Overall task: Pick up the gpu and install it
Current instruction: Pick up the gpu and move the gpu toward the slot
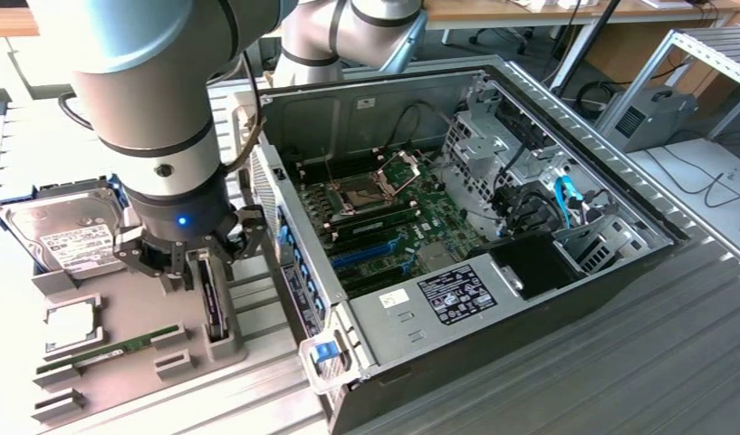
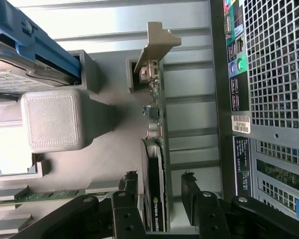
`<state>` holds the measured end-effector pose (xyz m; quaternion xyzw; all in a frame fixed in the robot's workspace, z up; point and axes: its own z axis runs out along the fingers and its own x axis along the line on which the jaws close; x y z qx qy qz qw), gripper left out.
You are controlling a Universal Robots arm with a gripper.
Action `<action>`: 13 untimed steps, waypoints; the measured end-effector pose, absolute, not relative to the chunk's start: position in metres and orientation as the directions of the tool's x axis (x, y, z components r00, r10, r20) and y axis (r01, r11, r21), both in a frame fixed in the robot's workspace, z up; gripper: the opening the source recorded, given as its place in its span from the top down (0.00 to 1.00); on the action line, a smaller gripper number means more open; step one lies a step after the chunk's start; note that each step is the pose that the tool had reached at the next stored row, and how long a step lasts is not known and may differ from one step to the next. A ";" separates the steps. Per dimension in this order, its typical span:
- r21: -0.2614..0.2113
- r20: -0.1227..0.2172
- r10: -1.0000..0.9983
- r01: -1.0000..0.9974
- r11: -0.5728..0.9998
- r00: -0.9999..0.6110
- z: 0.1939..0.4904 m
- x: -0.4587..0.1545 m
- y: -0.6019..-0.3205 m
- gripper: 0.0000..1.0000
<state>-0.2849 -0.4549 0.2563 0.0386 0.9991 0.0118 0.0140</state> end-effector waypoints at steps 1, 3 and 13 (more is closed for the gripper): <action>0.017 -0.028 0.074 0.074 0.997 -0.997 0.256 -0.285 -0.453 0.52; 0.006 -0.028 0.068 0.067 0.998 -0.997 0.256 -0.285 -0.449 0.52; -0.007 -0.029 0.037 0.038 0.999 -0.999 0.253 -0.286 -0.438 0.52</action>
